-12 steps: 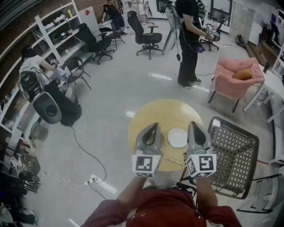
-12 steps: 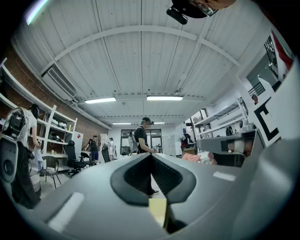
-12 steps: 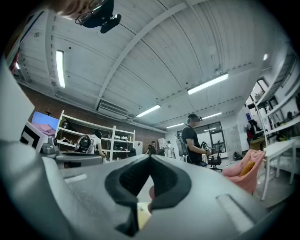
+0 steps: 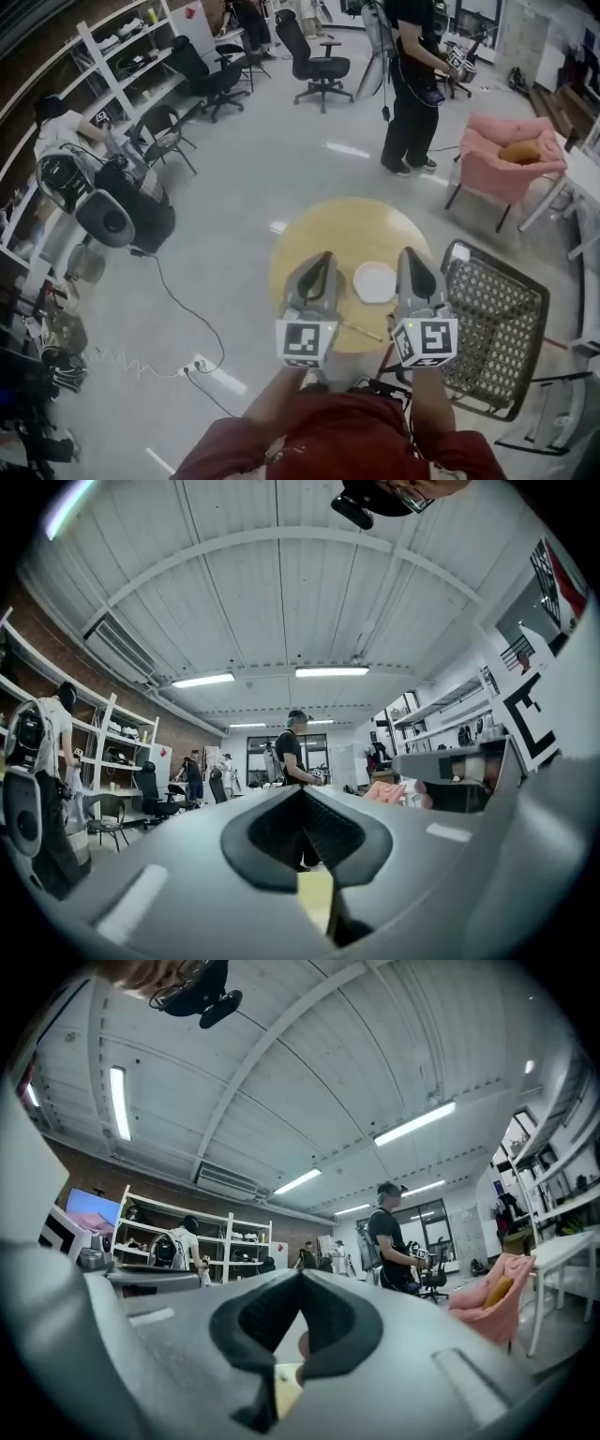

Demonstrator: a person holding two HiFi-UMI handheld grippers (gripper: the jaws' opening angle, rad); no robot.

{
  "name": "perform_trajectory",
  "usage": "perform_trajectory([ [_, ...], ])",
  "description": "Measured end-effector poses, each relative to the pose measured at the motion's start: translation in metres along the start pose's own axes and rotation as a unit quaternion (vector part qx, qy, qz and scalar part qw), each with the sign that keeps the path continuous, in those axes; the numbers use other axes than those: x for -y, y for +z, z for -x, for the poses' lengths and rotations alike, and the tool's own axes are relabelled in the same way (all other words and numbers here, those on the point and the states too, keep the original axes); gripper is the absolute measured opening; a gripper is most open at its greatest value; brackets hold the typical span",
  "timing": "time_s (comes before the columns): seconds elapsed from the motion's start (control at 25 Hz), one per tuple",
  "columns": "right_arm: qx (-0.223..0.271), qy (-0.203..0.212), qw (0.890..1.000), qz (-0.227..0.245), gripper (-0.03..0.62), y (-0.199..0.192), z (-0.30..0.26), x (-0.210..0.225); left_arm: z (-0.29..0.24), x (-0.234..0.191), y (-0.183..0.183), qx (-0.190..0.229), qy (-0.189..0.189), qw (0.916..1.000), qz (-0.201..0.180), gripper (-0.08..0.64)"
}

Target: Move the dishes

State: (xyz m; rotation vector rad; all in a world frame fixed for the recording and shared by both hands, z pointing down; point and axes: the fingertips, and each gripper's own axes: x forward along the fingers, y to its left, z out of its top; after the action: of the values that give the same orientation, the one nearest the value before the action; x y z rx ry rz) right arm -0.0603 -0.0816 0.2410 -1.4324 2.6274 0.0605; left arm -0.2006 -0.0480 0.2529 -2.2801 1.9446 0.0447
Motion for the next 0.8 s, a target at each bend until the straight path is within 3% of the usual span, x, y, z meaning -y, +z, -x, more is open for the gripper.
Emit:
perform_trajectory([
  [0.8, -0.034, -0.013, 0.999, -0.029, 0.003, -0.028, 0.051, 0.075, -0.007, 0.087, -0.026, -0.046, -0.004, 0.9988, -0.012, 0.006],
])
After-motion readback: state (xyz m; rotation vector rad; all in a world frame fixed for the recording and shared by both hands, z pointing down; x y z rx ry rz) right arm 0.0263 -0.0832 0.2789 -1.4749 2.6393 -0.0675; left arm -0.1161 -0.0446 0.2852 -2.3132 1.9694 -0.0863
